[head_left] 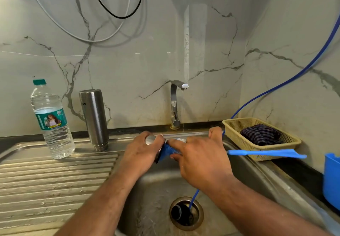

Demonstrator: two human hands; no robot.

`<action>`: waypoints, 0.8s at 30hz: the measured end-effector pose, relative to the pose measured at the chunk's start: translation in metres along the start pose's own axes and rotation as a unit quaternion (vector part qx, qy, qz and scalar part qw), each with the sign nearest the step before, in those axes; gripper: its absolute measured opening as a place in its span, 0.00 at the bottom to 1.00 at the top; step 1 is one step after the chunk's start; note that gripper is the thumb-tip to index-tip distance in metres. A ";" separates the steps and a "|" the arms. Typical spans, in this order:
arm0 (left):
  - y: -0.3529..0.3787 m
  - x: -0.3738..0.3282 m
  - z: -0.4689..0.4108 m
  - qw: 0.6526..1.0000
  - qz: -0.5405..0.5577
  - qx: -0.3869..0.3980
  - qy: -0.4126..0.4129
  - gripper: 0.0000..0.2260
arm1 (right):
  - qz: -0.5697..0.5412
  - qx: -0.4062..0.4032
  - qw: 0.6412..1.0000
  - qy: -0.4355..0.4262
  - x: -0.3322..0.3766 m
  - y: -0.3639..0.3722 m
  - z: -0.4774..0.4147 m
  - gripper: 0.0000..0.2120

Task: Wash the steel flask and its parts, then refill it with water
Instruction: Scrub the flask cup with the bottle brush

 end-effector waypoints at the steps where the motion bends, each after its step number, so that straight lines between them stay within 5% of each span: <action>1: -0.002 0.001 -0.001 0.999 -0.031 0.016 0.010 0.14 | -0.012 0.003 1.000 -0.013 -0.003 0.002 -0.001 0.20; 5: -0.011 0.004 0.002 0.988 0.057 0.138 -0.050 0.14 | -0.053 -0.030 0.992 -0.113 -0.022 0.013 -0.008 0.18; 9: -0.011 0.016 0.005 0.937 0.192 0.254 -0.140 0.22 | -0.101 -0.069 0.983 -0.137 -0.025 0.020 -0.004 0.17; 13: -0.004 0.010 -0.001 0.857 0.449 0.176 -0.182 0.25 | -0.128 -0.091 0.987 -0.020 -0.012 0.018 -0.001 0.17; 15: 0.004 0.001 -0.002 0.852 0.491 0.103 -0.148 0.22 | -0.091 -0.087 0.992 0.028 -0.004 0.019 -0.002 0.16; 18: 0.011 -0.006 0.002 0.907 0.410 0.007 -0.094 0.18 | -0.025 -0.079 0.995 0.055 0.001 0.017 -0.002 0.16; 21: 0.003 -0.009 0.003 0.980 0.189 -0.056 -0.016 0.11 | 0.002 -0.033 0.999 0.040 0.006 0.008 0.001 0.14; 24: -0.004 -0.010 0.001 0.998 0.032 -0.039 0.037 0.11 | -0.008 -0.036 0.999 0.008 0.005 0.002 0.002 0.12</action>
Point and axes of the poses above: each hand's wrist, its own z-axis away from the middle knuckle, its own y-axis out of the palm, x = y × z, the point moved 2 cm from there along -z, towards the middle knuckle, and after that the axes turned 6 degrees about y, right-handed, at the moved point
